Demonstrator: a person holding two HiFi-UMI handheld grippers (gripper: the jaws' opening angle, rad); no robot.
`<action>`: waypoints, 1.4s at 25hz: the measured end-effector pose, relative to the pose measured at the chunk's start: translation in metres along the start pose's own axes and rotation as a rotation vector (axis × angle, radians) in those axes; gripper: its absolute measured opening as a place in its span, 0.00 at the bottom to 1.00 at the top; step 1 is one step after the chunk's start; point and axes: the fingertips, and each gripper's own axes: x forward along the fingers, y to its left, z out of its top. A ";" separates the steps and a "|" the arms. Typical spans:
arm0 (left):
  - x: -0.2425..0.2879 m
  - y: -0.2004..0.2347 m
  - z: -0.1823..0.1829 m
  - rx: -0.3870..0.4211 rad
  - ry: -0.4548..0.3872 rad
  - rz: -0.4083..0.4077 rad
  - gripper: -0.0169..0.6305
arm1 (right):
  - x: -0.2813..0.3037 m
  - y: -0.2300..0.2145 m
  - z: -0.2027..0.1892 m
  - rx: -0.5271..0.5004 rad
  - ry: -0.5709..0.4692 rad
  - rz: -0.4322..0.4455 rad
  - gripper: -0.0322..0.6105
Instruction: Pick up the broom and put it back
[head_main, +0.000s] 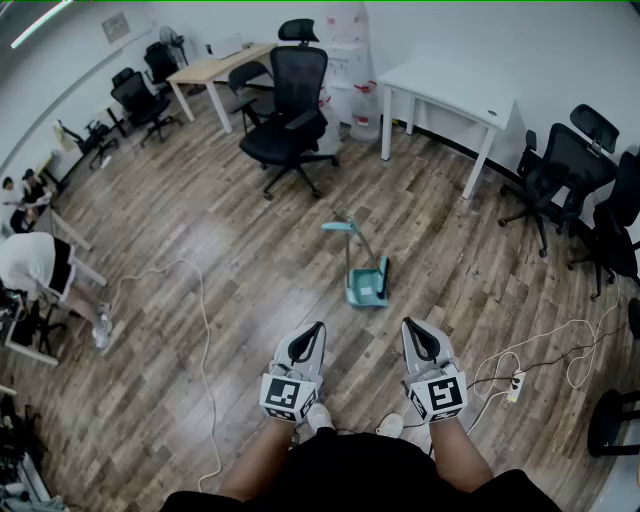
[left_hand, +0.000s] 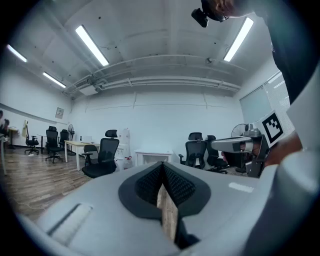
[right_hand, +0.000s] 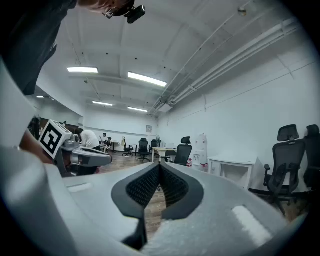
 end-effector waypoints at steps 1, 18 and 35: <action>-0.001 0.002 -0.001 -0.003 0.001 0.000 0.05 | 0.001 0.002 -0.001 0.003 -0.001 0.004 0.05; -0.020 0.067 -0.022 -0.023 0.034 -0.022 0.05 | 0.053 0.052 -0.001 -0.018 -0.019 0.010 0.05; -0.033 0.111 -0.043 -0.011 0.054 -0.096 0.05 | 0.089 0.093 -0.024 -0.015 0.061 0.010 0.05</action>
